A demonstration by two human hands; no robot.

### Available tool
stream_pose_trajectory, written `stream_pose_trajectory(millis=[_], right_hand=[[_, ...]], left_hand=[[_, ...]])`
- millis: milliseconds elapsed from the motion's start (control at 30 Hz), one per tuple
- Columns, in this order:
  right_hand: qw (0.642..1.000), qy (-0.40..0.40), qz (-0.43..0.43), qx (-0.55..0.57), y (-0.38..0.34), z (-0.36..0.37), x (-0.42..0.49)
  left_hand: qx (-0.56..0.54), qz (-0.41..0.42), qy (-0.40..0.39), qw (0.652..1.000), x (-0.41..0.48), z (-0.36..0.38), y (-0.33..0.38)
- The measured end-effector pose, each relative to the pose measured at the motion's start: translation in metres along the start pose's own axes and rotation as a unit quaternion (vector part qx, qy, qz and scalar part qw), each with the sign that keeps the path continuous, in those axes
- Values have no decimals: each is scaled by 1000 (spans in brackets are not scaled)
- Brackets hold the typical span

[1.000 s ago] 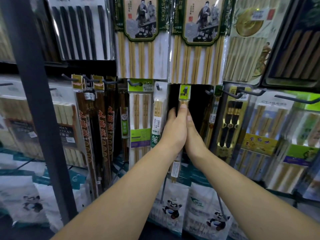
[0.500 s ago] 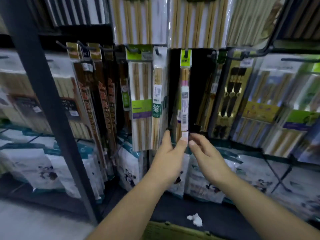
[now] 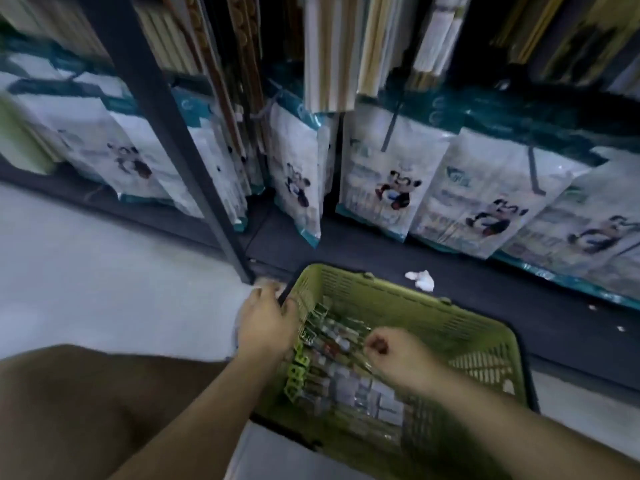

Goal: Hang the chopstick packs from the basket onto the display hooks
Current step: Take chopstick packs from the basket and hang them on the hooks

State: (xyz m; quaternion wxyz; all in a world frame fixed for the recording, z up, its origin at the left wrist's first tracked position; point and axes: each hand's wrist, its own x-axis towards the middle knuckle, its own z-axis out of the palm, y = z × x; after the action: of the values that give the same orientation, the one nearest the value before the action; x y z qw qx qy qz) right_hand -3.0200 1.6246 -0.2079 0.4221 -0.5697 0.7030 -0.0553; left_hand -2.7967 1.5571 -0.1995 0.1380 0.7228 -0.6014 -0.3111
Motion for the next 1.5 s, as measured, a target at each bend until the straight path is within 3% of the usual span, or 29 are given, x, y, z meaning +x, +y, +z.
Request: stream_pose_trajectory(millis=[133,333,533,700,933,1167,1500], right_hand=[[998,-56,27,-20,33,48,33],[993,-103,25,-59,68,98,64],[982,-53,-11,-182,75,125,63],[974,-49,-20,-222,78,137,56],[973,-66,3,-223,78,151,54],[980,-30,-25,-193,84,145,54],[986,26,6,-165,81,141,66]], left_hand=[[5,-56,-76,996,-4,23,-43],[-55,-40,-70,995,4,34,-64],[-106,-71,-65,990,9,38,-68],[-101,-65,-63,991,12,39,-69],[-103,-63,-59,991,12,41,-70],[-110,-57,-65,990,15,42,-73],[-100,-45,-59,992,16,42,-74]])
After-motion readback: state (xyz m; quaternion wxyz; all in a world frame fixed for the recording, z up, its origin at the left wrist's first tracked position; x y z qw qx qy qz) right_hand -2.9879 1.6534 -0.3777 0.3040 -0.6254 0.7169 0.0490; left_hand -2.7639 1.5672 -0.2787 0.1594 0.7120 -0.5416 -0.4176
